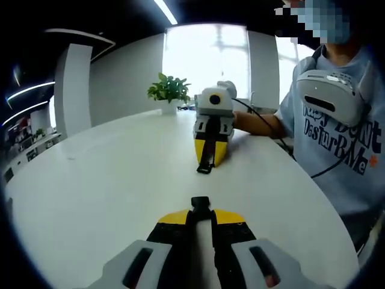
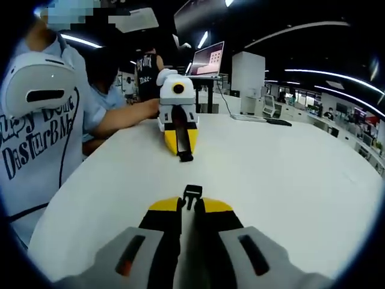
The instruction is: Snap the two parts of the plastic buckle together until the buckle closes and remains connected.
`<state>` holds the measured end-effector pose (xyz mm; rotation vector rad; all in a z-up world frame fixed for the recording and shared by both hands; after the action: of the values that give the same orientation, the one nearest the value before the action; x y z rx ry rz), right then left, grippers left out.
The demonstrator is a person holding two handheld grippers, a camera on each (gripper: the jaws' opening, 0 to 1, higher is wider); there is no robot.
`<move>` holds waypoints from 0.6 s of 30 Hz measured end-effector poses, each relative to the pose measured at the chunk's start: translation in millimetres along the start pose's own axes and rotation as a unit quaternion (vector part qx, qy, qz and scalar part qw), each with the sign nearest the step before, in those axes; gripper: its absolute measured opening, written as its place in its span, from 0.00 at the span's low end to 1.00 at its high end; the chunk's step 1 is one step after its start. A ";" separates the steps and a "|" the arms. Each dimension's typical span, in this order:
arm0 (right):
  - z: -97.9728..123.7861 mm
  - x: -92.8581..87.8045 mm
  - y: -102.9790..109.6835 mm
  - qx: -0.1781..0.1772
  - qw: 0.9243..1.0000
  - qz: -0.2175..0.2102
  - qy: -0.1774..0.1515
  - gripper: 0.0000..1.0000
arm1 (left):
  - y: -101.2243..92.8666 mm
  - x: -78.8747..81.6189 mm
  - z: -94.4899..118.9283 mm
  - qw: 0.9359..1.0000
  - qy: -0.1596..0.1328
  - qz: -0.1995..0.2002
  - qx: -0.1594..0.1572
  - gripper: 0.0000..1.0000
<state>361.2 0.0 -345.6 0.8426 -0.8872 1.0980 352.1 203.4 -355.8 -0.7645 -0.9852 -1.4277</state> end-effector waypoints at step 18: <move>6.0 -3.8 1.9 -0.001 1.000 0.011 -0.004 0.19 | -1.7 1.1 -0.1 1.000 0.005 -0.003 -0.001 0.12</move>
<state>357.6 -6.4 -346.4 0.8372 -0.9055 1.1145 350.2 202.7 -355.1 -0.7559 -0.9805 -1.4369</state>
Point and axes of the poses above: the point that each gripper's makers call its tool centre point, and the gripper's own axes: z roughly backward along the fingers, y roughly to its left, x roughly out of its top, the point moved 6 cm from there along z, roughly backward along the fingers, and after that the axes turned 12 degrees about -z, right-handed, at the moved point
